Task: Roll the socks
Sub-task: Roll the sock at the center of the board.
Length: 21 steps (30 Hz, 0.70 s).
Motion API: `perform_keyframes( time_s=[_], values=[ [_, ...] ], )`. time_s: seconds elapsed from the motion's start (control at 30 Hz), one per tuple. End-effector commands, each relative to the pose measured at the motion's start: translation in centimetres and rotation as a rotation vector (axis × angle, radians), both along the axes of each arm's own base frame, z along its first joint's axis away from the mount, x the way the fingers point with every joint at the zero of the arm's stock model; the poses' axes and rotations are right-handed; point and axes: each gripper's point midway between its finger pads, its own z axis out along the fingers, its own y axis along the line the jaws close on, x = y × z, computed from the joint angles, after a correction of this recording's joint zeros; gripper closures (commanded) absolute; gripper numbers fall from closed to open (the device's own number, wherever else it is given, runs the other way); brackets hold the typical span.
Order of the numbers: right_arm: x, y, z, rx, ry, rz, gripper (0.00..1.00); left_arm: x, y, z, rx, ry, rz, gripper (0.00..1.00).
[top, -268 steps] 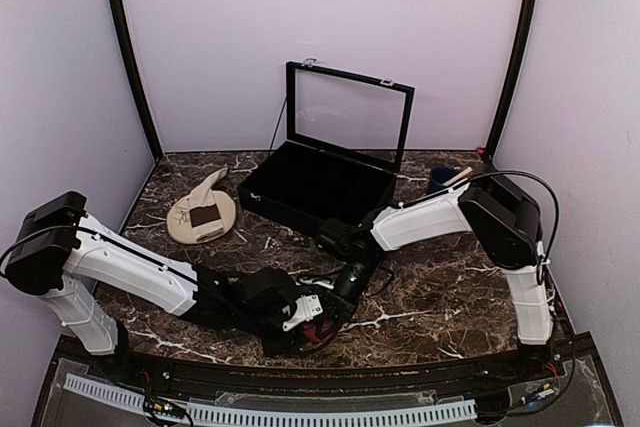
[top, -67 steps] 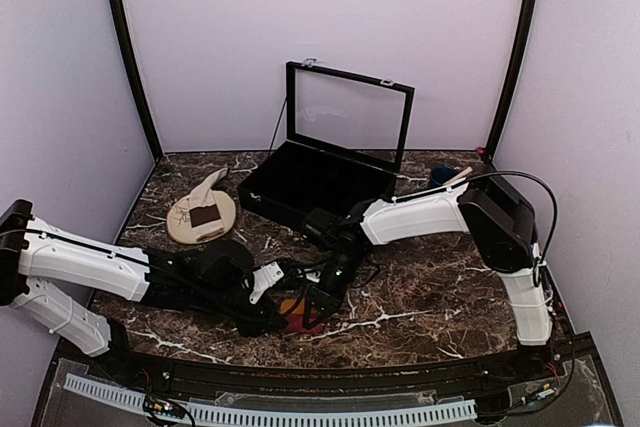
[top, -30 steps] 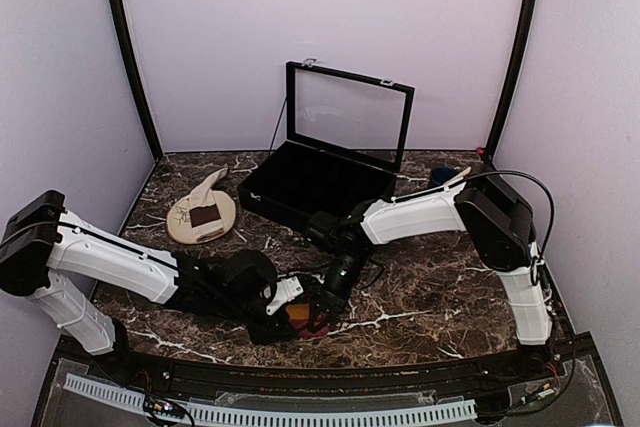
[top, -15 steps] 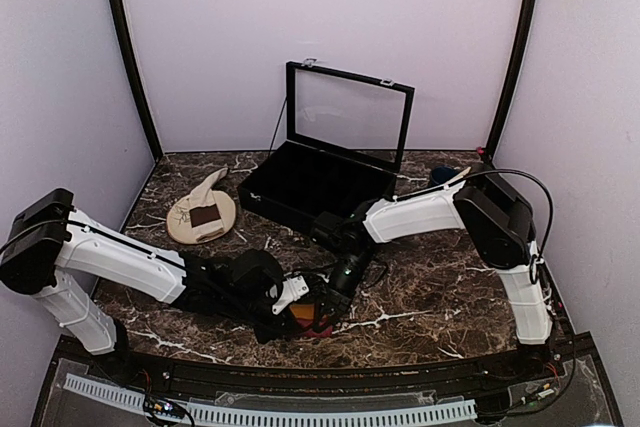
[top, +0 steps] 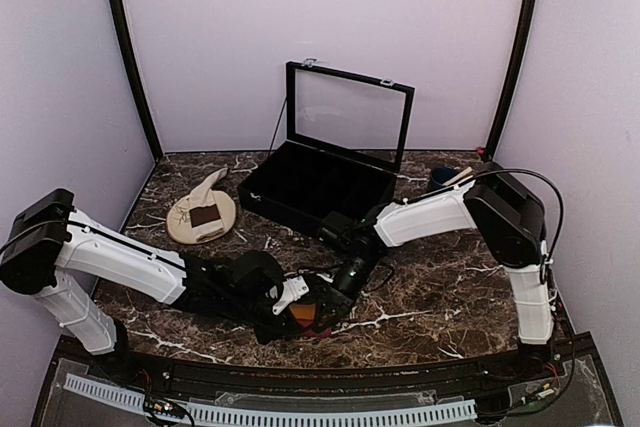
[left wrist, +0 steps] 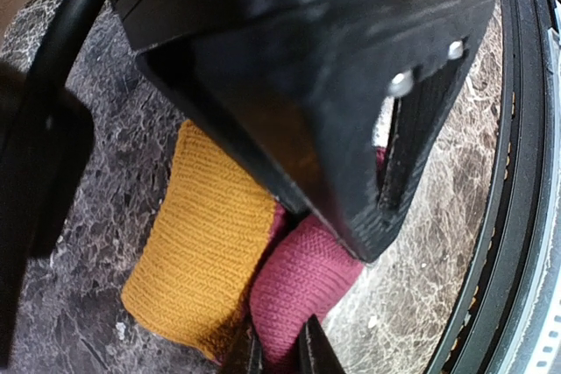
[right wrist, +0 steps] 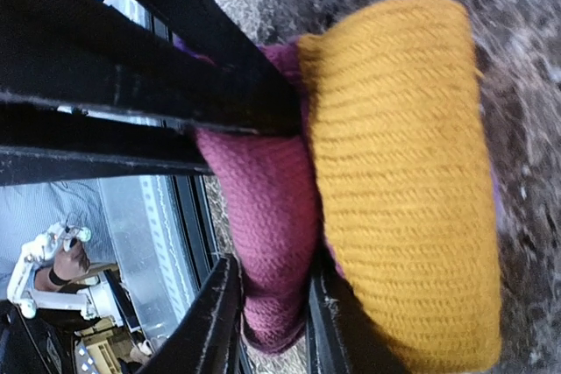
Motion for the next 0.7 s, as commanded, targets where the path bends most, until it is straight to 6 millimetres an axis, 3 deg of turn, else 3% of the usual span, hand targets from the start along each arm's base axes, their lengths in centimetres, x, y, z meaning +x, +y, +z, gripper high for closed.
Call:
perform_keyframes(
  time_s=[0.0, 0.67],
  values=[
    [1.5, -1.8, -1.7, -0.08, -0.061, -0.076, 0.74, -1.3, 2.0, -2.4, 0.077, 0.079, 0.039, 1.0],
    [6.0, -2.8, 0.8, 0.033, -0.176, -0.259, 0.73, -2.1, 1.8, -3.2, 0.076, 0.188, 0.099, 1.0]
  ],
)
